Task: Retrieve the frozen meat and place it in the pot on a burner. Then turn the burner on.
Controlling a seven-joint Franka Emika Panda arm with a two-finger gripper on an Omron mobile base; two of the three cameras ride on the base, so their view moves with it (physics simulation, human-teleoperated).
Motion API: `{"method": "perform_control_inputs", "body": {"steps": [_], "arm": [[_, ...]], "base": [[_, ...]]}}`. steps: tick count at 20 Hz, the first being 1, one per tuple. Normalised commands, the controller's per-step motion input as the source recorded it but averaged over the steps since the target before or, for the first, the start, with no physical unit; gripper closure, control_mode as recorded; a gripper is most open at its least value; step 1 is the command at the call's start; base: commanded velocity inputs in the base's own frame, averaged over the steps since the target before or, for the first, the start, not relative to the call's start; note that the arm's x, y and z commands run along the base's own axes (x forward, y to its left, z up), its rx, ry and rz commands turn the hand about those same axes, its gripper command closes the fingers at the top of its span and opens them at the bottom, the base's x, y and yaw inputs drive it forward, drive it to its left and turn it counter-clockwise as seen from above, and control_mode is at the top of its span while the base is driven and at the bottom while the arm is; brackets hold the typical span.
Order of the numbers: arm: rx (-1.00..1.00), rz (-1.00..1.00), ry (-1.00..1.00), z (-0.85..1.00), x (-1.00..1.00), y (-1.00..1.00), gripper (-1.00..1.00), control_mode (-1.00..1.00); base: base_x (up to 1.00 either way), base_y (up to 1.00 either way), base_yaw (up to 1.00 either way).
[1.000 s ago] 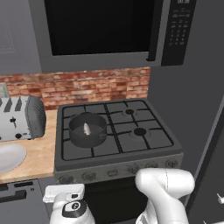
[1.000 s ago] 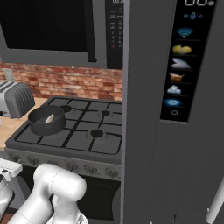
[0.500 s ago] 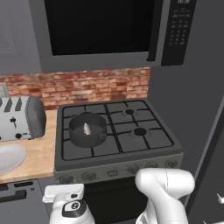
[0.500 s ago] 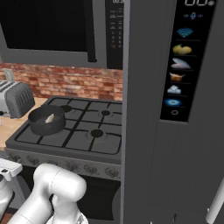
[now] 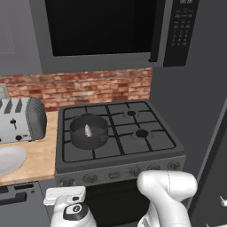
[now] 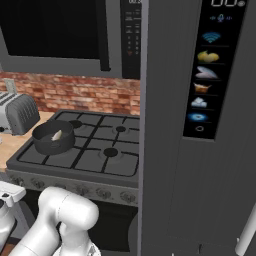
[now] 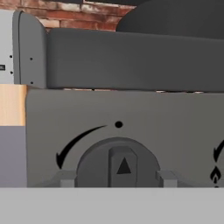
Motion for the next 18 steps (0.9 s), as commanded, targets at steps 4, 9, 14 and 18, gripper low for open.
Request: {"method": "perform_control_inputs", "body": {"steps": [4, 9, 14, 18], "arm": [[0.00, 0.00, 0.00, 0.00, 0.00, 0.00, 1.00, -1.00], [-0.01, 0.00, 0.00, 0.00, 0.00, 0.00, 1.00, -1.00], [-0.14, 0.04, 0.00, -0.04, 0.00, 0.00, 1.00, -1.00], [-0.27, 0.13, 0.00, -0.01, 0.00, 0.00, 1.00, -1.00]], "base": [[0.00, 0.00, 0.00], [0.00, 0.00, 0.00], [0.00, 0.00, 0.00], [0.00, 0.00, 0.00]]}}
